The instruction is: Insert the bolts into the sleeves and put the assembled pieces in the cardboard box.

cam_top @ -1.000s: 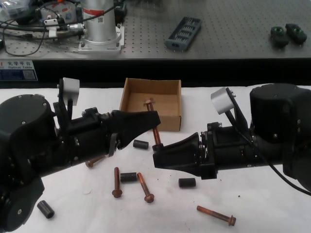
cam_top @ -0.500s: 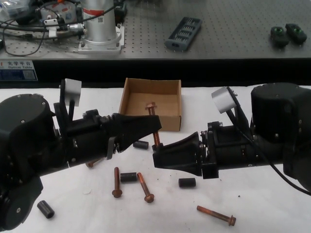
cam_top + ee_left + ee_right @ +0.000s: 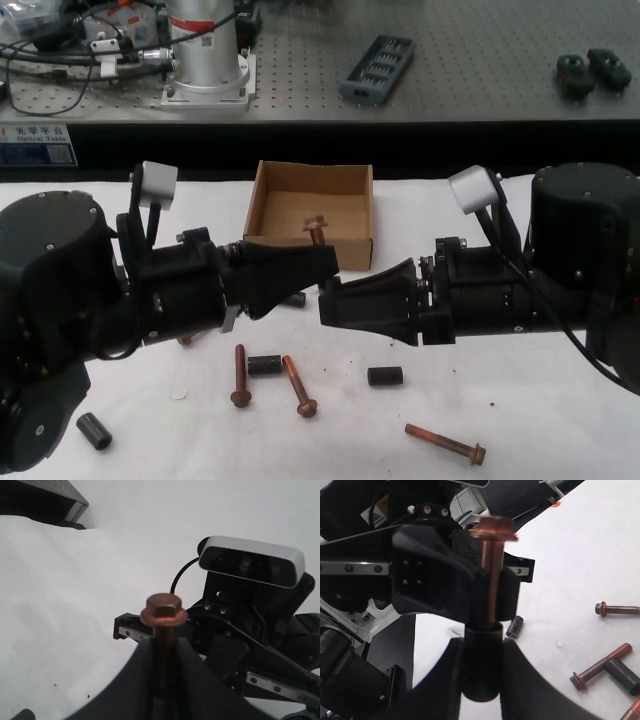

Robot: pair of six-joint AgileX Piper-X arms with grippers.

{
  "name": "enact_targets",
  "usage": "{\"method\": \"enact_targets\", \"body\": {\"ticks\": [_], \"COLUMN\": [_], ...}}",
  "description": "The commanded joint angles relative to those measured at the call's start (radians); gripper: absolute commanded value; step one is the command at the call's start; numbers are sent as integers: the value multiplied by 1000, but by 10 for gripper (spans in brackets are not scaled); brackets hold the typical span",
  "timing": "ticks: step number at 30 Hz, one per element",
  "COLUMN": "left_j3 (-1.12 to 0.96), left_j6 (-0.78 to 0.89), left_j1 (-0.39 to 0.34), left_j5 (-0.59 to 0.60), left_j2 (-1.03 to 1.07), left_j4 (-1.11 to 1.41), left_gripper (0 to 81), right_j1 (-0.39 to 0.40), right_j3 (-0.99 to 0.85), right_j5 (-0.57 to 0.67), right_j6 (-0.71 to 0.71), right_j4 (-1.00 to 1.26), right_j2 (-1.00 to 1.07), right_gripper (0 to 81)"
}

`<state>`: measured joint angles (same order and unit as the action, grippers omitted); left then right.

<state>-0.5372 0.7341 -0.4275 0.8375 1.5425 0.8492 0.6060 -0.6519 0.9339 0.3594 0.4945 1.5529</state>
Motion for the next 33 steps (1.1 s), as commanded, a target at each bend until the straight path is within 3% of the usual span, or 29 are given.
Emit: {"method": "enact_targets", "body": {"ticks": [1, 16, 21, 30, 33], "left_j3": [4, 4, 4, 4, 4], "left_j6": [-33, -158, -179, -172, -172], "left_j1": [-7, -5, -5, -5, 0], "left_j5": [43, 51, 51, 67, 65], "left_j2": [-3, -3, -3, -3, -3], "left_j4": [-17, -13, -3, 16, 28], "left_gripper": [6, 10, 122, 144, 244], "right_j1": [-18, -18, -18, -18, -18], "right_j3": [-14, -14, -14, -14, -14], "right_j5": [-26, -26, -26, -26, -20], "right_j6": [6, 59, 59, 73, 73], "right_j4": [67, 141, 141, 141, 141], "right_j2": [-8, -8, -8, -8, -8], "right_gripper": [70, 70, 70, 70, 70]}}
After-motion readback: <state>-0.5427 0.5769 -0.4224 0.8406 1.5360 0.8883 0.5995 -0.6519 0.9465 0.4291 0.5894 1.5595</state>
